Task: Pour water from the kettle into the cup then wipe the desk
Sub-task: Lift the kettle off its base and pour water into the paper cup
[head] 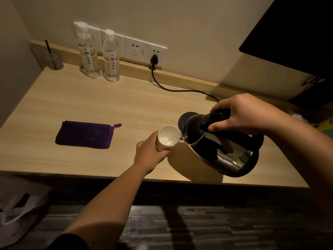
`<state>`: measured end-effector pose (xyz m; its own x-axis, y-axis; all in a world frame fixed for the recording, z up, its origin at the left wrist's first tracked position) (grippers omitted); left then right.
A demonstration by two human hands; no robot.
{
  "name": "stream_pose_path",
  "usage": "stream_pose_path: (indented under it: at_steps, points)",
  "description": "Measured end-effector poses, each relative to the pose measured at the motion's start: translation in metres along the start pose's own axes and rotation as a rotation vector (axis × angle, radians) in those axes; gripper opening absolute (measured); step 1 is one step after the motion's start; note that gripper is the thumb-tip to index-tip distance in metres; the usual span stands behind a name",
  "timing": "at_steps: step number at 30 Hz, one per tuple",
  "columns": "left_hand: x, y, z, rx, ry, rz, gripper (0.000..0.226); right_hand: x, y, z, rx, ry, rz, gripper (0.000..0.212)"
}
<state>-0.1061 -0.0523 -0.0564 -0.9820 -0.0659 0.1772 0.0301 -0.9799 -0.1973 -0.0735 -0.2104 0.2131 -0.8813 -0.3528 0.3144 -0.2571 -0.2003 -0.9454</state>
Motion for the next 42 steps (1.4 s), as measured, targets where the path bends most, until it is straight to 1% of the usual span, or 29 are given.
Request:
stream_pose_path:
  at_steps: [10,15,20,24,29,33,37,42]
  points:
    - [0.003,-0.001,0.005,0.004,-0.019,-0.008,0.072,-0.004,0.001,-0.005,0.015,-0.003,-0.017,0.053]
    - [0.005,-0.003,0.007,0.01,-0.022,0.004,0.073,-0.001,0.002,-0.004,-0.014,0.011,-0.027,0.061]
    - [0.007,-0.005,0.016,-0.001,0.003,0.017,0.071,-0.003,0.003,-0.003,-0.011,0.015,-0.033,0.054]
    - [0.007,-0.005,0.014,0.0,-0.01,0.012,0.072,-0.003,0.002,-0.004,-0.01,0.023,-0.037,0.059]
    - [0.007,-0.005,0.016,-0.006,0.01,0.022,0.072,-0.006,0.006,-0.006,0.018,0.026,-0.047,0.049]
    - [0.007,-0.006,0.018,-0.004,0.012,0.021,0.071,-0.007,0.006,-0.006,0.018,0.029,-0.05,0.053]
    - [0.007,-0.006,0.019,-0.017,0.026,0.022,0.069,-0.009,0.007,-0.005,0.022,0.028,-0.047,0.046]
    - [0.007,-0.005,0.018,-0.009,0.017,0.014,0.07,-0.008,0.006,-0.004,0.016,0.028,-0.04,0.045]
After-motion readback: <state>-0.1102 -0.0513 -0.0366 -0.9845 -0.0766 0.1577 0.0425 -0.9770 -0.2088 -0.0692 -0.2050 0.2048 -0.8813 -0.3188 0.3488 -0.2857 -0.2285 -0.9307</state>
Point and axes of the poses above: each hand's wrist, its own x-axis away from the middle knuckle, its own y-axis out of the palm, z = x × y, the point moved 9 cm from there along -x, towards the middle knuckle, and after that the axes turned 15 degrees about x, right-handed, at the moved point
